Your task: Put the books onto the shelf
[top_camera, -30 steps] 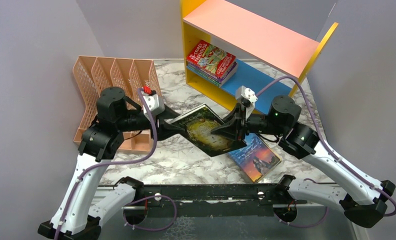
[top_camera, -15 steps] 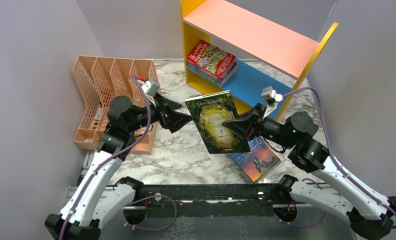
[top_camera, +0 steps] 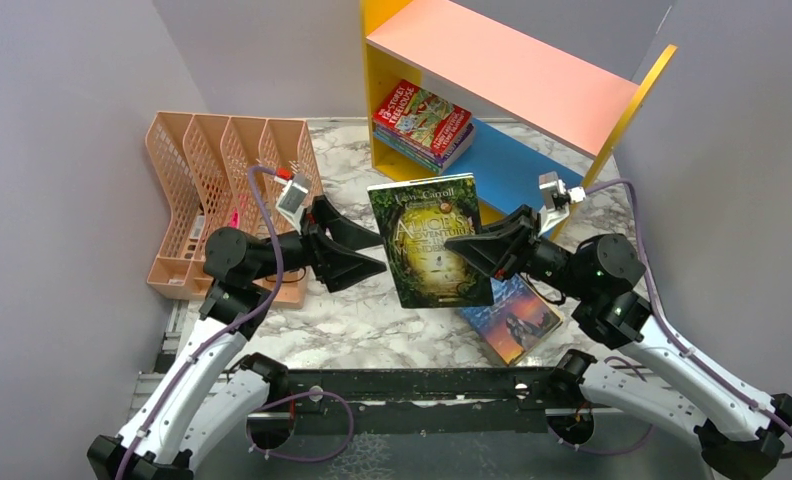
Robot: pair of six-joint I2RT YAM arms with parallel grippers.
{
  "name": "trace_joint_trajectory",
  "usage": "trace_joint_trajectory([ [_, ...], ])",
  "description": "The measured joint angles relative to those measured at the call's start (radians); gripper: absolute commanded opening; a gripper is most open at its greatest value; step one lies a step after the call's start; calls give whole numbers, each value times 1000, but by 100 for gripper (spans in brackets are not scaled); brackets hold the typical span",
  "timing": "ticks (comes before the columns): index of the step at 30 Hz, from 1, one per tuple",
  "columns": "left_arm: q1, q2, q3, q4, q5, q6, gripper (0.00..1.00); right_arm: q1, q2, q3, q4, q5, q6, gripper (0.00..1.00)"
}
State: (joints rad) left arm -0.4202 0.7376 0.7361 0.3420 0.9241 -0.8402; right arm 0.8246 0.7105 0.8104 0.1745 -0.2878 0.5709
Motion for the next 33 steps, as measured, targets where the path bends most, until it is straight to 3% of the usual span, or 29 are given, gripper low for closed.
trace_joint_trajectory([
  [9,-33,34,-20,44,10,-14,78,0,36,0,83,-65,42,1],
  [13,-70,58,-47,37,0,-11,57,0,38,0,102,-85,58,1],
  [19,-185,56,-48,37,-5,34,38,0,58,0,109,-94,61,1],
  [24,-217,47,-48,37,-34,66,9,1,71,0,109,-97,70,1],
  [26,-217,50,-48,39,-40,71,1,1,71,0,109,-99,71,1],
  [29,-219,53,-48,42,-55,72,0,1,69,0,109,-99,71,1],
  [30,-223,56,-48,44,-64,72,0,1,68,0,108,-98,70,5],
  [31,-224,57,-48,45,-68,72,0,0,66,0,107,-97,68,16],
  [33,-227,58,-50,44,-77,71,0,0,62,1,95,-87,64,45],
])
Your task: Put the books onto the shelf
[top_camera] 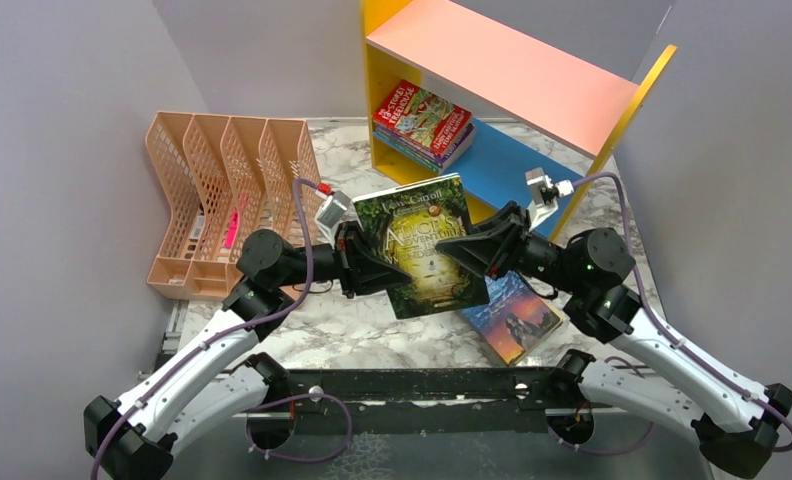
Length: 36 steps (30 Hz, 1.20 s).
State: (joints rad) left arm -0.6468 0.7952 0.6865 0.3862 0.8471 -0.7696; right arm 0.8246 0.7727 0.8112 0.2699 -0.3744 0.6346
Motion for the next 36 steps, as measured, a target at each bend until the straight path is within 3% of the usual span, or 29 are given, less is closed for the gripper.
trace_joint_trajectory([
  [2,-6,0,-7,2,-23,-5,0,0,-2,11,-35,26,-13,64],
  [5,-5,3,-20,-8,-105,-25,0,-2,0,53,-120,100,-48,74],
  [13,-5,58,-45,-5,-263,-123,0,-2,-11,169,-345,344,-144,75],
  [21,-66,314,-37,-46,-488,-195,0,-2,-77,247,-414,462,-240,76],
  [27,-194,547,126,-84,-655,-203,0,-2,-130,300,-441,514,-303,76],
  [36,-317,720,325,38,-913,-304,0,-2,-183,309,-496,523,-314,76],
])
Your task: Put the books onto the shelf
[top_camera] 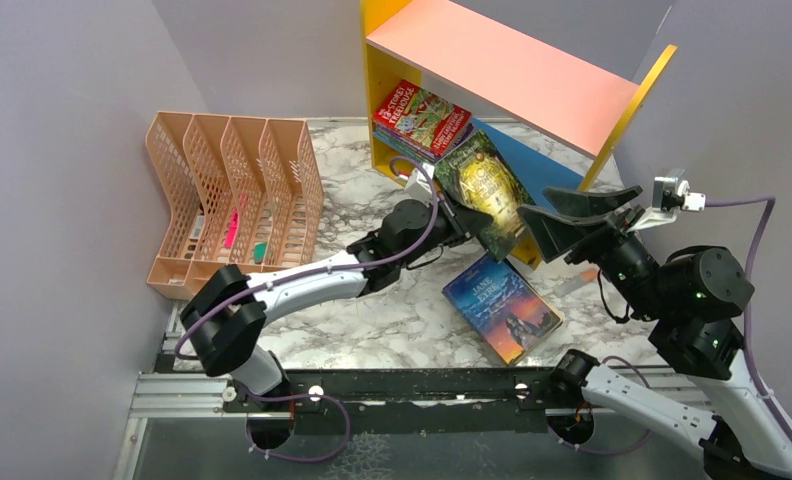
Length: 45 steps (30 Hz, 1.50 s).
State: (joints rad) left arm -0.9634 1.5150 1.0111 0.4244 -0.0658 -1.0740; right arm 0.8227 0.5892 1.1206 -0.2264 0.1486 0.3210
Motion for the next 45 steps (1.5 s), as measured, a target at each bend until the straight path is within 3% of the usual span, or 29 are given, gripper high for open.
trace_joint_trajectory([
  [11,-50,319,288,46,-263,-172,0,0,-14,36,-70,-1,23,75],
  [18,-62,522,486,58,-324,-229,3,0,-41,78,-132,-1,41,75],
  [24,-68,558,489,56,-371,-276,20,0,-67,84,-159,-1,56,75],
  [34,-61,581,488,69,-393,-317,23,0,-64,72,-177,-2,82,75],
  [37,-58,603,488,71,-383,-330,29,0,-64,69,-180,-2,84,75],
  [41,-52,617,488,83,-349,-339,52,0,-64,65,-180,-2,90,75],
  [45,-53,619,487,90,-277,-369,64,0,-64,53,-180,-2,95,75],
])
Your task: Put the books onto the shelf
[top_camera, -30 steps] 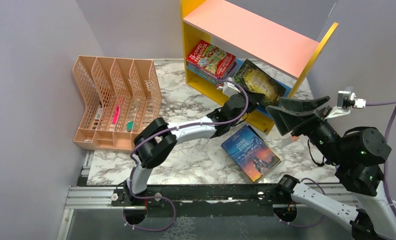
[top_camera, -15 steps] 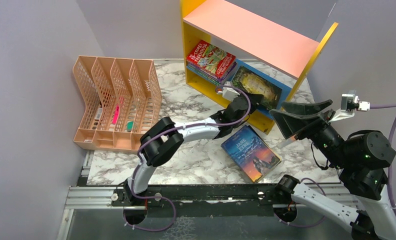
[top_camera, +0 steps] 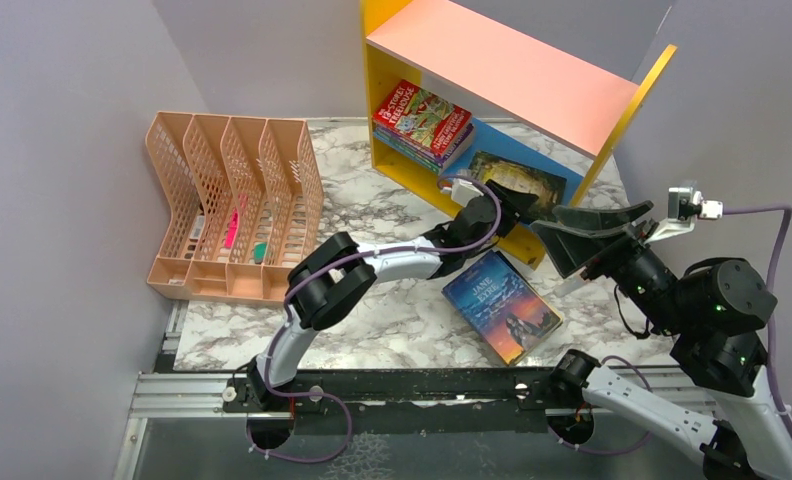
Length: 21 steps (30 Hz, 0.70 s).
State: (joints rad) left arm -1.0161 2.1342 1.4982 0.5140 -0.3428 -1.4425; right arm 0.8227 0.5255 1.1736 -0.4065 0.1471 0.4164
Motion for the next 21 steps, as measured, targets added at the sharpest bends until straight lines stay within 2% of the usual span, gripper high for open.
trace_joint_trajectory([
  [8,1,-29,-8,-35,72,-15,81,0,0,-29,-5,2,11,75],
  [14,14,-90,7,-196,151,60,87,0,-4,-46,-12,18,16,75],
  [18,40,-112,1,-289,225,137,98,0,-7,-65,-13,24,26,75],
  [21,60,-126,-16,-331,239,186,99,0,-7,-75,-14,25,33,75],
])
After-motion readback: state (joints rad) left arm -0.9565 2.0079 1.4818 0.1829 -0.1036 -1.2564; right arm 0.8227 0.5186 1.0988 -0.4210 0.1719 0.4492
